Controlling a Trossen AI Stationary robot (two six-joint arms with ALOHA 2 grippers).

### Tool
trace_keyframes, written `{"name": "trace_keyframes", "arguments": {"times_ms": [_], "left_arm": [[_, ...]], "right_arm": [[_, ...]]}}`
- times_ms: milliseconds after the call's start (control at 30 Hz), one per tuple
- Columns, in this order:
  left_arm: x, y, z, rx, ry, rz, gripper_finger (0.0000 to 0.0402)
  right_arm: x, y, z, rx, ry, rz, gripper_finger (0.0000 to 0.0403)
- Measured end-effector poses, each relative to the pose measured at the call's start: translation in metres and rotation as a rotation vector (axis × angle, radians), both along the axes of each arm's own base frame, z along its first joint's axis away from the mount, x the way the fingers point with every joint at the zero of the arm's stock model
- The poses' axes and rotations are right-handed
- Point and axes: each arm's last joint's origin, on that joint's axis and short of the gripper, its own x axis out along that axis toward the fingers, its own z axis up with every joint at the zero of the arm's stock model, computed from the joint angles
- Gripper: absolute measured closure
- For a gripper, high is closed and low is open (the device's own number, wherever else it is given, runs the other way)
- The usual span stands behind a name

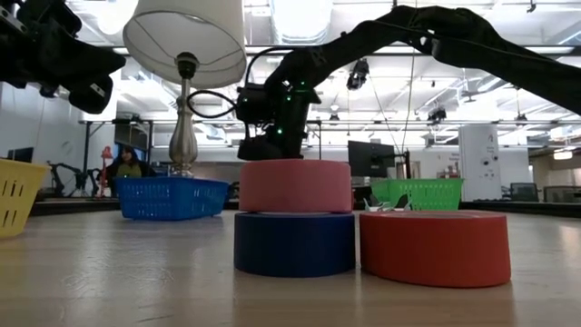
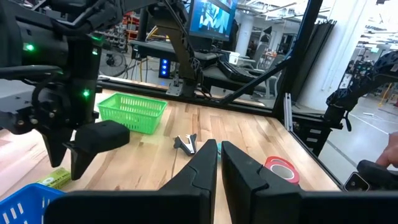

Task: Pick and place Stapler, Stapler remover, tape
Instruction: Put the green staple box into the green bin

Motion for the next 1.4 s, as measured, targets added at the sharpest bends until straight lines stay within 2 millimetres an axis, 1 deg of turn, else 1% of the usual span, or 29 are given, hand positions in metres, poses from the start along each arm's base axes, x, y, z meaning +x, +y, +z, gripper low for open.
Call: {"name": "trace_keyframes", "arguments": {"times_ms": [133, 267, 433, 533, 800, 867, 900, 1000, 1067, 1167, 1233, 1300, 1400], "left_arm": [[0.000, 0.000, 0.000, 0.000, 0.001, 0.000, 0.0376], [0.000, 0.000, 0.000, 0.000, 0.000, 0.000, 0.0376], [0.000, 0.000, 0.000, 0.000, 0.000, 0.000, 0.0376], [0.000, 0.000, 0.000, 0.000, 0.000, 0.000, 0.0376], [0.000, 0.000, 0.000, 0.000, -0.001, 0.000, 0.0376], [0.000, 0.000, 0.000, 0.000, 0.000, 0.000, 0.0376], [0.000, 0.000, 0.000, 0.000, -0.001, 0.000, 0.0376], [0.000, 0.000, 0.000, 0.000, 0.000, 0.000, 0.0376], [0.000, 0.000, 0.000, 0.000, 0.000, 0.000, 0.0376], [0.000, 0.000, 0.000, 0.000, 0.000, 0.000, 0.0376], [0.000, 0.000, 0.000, 0.000, 0.000, 0.000, 0.0376], [0.000, 0.000, 0.000, 0.000, 0.000, 0.000, 0.0376], [0.000, 0.000, 0.000, 0.000, 0.000, 0.001, 0.0376]], "right_arm": [[0.000, 0.002, -0.002, -0.009, 0.008, 0.013, 0.0168], [0.000, 0.002, -0.002, -0.014, 0.007, 0.001, 0.0186], [0.001, 0.006, -0.002, 0.009, 0.006, -0.058, 0.0213], [0.002, 0.005, -0.002, 0.010, -0.002, -0.071, 0.0246], [-0.003, 0.008, -0.003, 0.045, 0.045, -0.030, 0.0362], [-0.005, 0.010, -0.004, 0.063, 0.062, -0.021, 0.0385], [-0.005, 0.010, -0.004, 0.072, 0.067, -0.015, 0.0389], [-0.009, 0.014, -0.002, 0.101, 0.098, -0.010, 0.0394], [-0.009, 0.016, 0.000, 0.125, 0.093, -0.041, 0.0394], [-0.005, 0.016, 0.013, 0.155, 0.021, -0.135, 0.0394], [-0.003, 0.009, 0.021, 0.214, -0.035, -0.207, 0.0390], [-0.003, 0.000, 0.025, 0.281, -0.073, -0.292, 0.0376], [0.001, -0.010, 0.032, 0.316, -0.143, -0.399, 0.0338]]}}
